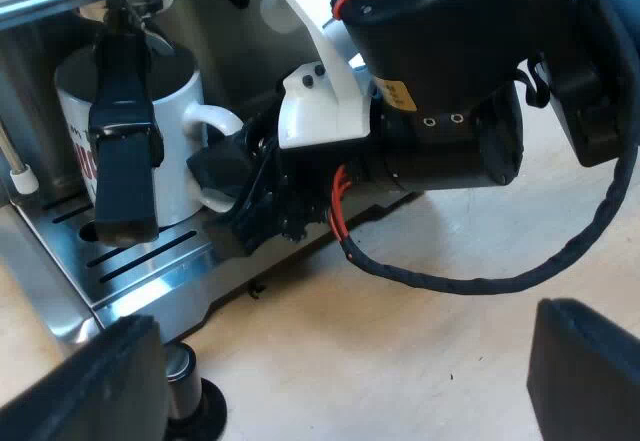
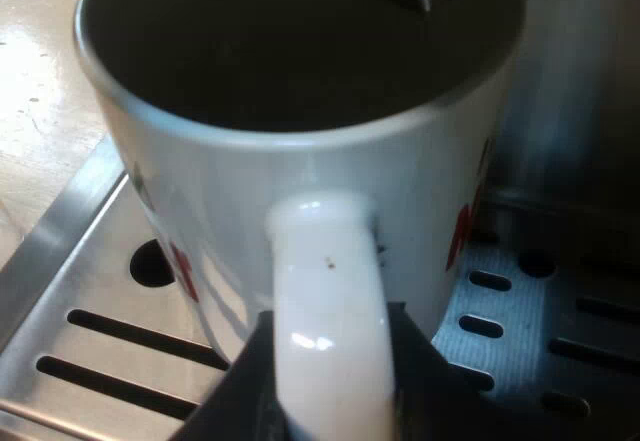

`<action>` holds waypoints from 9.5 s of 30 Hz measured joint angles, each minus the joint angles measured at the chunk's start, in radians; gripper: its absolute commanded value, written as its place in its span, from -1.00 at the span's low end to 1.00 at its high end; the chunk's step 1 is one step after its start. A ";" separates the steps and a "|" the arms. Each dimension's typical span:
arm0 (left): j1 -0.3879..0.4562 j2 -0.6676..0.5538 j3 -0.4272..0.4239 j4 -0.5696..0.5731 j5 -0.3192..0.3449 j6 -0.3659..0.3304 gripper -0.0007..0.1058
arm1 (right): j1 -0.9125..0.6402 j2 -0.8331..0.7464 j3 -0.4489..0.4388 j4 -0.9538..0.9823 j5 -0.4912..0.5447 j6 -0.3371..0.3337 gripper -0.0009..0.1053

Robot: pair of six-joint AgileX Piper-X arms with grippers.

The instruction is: Place mug into machine

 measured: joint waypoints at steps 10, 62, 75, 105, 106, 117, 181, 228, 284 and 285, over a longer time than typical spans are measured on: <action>0.000 0.000 0.000 0.000 0.000 0.000 0.62 | 0.000 0.000 0.000 0.003 0.061 -0.015 -0.90; 0.000 -0.105 -0.086 0.121 0.000 -0.008 0.62 | 0.188 -0.465 0.099 0.464 0.106 0.090 0.11; 0.000 -0.116 -0.086 0.080 0.000 -0.055 0.60 | 0.188 -0.541 0.099 0.350 0.083 -0.062 -0.98; 0.000 0.011 -0.086 -0.082 0.001 -0.064 0.33 | 0.104 -0.356 -0.046 0.150 0.081 -0.110 -0.98; 0.000 0.017 -0.086 -0.095 0.004 -0.064 0.33 | 0.096 -0.357 -0.046 0.148 0.081 -0.108 -0.98; 0.000 0.047 -0.086 -0.139 0.006 -0.064 0.33 | 0.068 -0.331 -0.046 0.135 0.038 -0.098 -0.98; 0.000 0.051 -0.171 -0.065 0.029 -0.060 0.33 | 0.164 -0.506 -0.051 0.484 -0.027 -0.090 -0.60; 0.316 0.274 -0.458 0.020 0.017 -0.003 0.61 | -0.827 -0.935 -0.076 0.880 -0.426 -0.124 0.26; 0.319 -0.328 -0.110 0.394 -0.148 0.005 0.61 | -0.916 -1.836 0.409 1.137 -0.502 -0.190 0.26; 0.319 -0.328 -0.098 0.392 -0.148 0.005 0.61 | -0.916 -1.836 0.414 1.135 -0.502 -0.190 0.26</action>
